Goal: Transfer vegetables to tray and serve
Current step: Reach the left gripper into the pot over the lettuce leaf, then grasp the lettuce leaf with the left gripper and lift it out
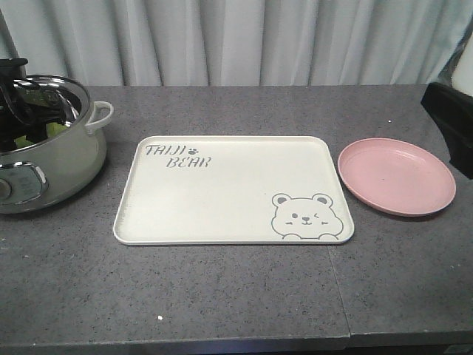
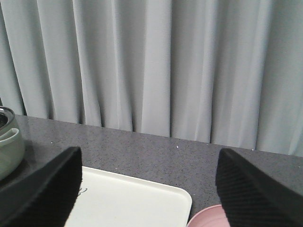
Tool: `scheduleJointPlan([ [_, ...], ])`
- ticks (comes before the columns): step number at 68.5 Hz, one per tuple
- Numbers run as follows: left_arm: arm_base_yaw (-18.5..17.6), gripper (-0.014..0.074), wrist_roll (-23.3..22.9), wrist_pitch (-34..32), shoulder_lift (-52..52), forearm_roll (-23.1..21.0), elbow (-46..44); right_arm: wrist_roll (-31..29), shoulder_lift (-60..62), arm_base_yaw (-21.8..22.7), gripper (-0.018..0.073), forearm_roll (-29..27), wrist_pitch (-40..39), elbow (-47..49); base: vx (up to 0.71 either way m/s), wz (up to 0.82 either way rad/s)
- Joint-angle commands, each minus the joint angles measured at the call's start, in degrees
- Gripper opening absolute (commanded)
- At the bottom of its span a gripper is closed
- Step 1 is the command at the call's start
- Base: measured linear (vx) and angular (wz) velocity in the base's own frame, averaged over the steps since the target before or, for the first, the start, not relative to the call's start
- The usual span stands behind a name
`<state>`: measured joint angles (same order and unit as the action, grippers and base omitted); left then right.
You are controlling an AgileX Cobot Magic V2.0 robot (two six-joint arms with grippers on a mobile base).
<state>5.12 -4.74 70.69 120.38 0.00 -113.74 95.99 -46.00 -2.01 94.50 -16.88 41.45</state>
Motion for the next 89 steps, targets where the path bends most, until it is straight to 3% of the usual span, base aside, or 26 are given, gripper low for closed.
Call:
scheduleJointPlan([
  [1,-0.13,0.0413,0.63,0.95,-3.66,0.31,-0.09,0.39,0.13,-0.1,0.0552,-0.77,0.08,1.92,0.0,0.0],
  [16,-0.13,0.036,0.63,0.95,-3.66,0.0,-0.09,1.28,0.13,-0.1,0.0552,-0.77,-1.04,1.92,0.0,0.0],
  [34,-0.13,-0.0009,1.14,0.95,-3.72,-1.0,-0.22,1.66,0.13,-0.1,0.0552,-0.66,-2.09,1.92,0.0,0.0],
  [89,-0.13,-0.0007,2.12,-5.0,-19.33,0.0,-0.44,2.14,0.13,-0.1,0.0552,-0.34,-2.57,1.92,0.0,0.0],
])
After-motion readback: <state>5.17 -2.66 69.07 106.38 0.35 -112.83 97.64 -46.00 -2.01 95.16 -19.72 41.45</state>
